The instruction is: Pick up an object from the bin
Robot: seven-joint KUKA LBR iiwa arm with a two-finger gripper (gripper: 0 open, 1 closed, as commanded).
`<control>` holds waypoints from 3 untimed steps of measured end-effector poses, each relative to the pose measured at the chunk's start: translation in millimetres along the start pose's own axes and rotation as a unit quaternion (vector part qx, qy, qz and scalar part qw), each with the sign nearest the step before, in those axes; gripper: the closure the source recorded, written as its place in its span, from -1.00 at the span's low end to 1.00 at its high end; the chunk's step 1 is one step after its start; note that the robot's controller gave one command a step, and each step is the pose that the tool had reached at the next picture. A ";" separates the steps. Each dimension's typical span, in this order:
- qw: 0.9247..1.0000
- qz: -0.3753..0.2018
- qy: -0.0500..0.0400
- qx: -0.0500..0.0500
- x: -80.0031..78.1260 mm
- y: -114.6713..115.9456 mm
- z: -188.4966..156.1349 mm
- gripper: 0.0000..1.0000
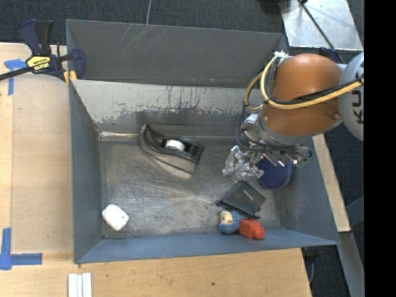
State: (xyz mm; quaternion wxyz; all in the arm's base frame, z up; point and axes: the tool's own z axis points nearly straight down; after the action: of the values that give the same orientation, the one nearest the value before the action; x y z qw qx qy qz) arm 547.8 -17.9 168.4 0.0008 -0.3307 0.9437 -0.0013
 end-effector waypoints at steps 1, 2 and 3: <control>0.950 -0.312 -0.002 0.000 -4.6 -43.0 -6.3 1.00; 0.887 -0.462 -0.002 -0.001 -40.5 -39.7 46.3 1.00; 0.818 -0.575 -0.003 0.001 -51.6 -47.6 -13.0 1.00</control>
Offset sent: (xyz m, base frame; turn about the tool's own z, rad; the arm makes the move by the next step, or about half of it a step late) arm 0.0293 -0.0297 0.0059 -0.6357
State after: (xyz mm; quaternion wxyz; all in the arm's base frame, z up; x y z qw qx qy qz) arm 617.9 -22.9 181.5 0.0028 -0.8133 0.5819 -0.0019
